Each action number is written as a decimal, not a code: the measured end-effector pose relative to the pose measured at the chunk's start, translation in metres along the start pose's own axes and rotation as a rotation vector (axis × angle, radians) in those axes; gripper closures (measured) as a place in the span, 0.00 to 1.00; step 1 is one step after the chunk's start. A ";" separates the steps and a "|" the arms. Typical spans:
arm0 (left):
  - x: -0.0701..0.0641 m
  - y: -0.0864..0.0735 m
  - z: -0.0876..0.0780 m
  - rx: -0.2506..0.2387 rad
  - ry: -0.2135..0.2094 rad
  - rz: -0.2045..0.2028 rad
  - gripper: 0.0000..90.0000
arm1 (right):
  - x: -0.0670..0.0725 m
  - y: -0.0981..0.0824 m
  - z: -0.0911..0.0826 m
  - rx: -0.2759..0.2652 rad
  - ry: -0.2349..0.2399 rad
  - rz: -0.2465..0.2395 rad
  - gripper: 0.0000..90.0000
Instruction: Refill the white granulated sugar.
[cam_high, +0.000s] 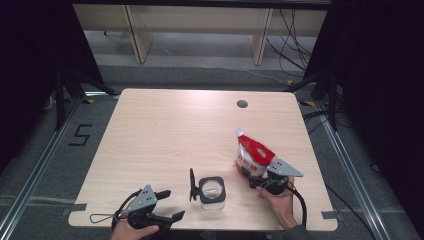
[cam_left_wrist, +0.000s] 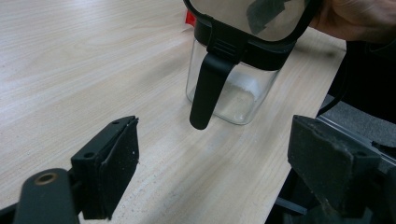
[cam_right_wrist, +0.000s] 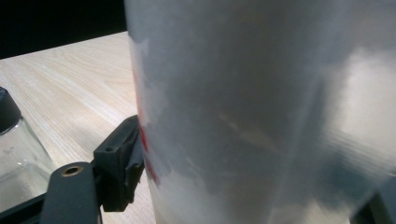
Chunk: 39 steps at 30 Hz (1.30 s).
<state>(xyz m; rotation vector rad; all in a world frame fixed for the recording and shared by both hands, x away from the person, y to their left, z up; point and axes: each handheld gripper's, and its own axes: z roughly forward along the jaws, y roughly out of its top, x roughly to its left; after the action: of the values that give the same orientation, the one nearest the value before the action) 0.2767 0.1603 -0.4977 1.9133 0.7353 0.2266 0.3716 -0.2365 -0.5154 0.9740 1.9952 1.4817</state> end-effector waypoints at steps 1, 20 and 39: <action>0.000 0.000 0.000 -0.004 -0.002 -0.002 0.18 | -0.001 0.000 0.000 0.005 -0.008 -0.017 0.29; -0.002 0.001 0.001 -0.011 -0.018 0.000 0.18 | -0.001 0.002 0.009 -0.054 0.016 0.024 0.33; -0.003 0.002 0.002 -0.011 -0.020 -0.001 0.18 | 0.003 0.004 0.015 0.021 -0.018 0.053 0.36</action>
<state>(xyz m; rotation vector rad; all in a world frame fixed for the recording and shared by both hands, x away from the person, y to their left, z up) 0.2757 0.1561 -0.4964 1.9019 0.7204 0.2095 0.3818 -0.2243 -0.5162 1.0527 1.9909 1.4772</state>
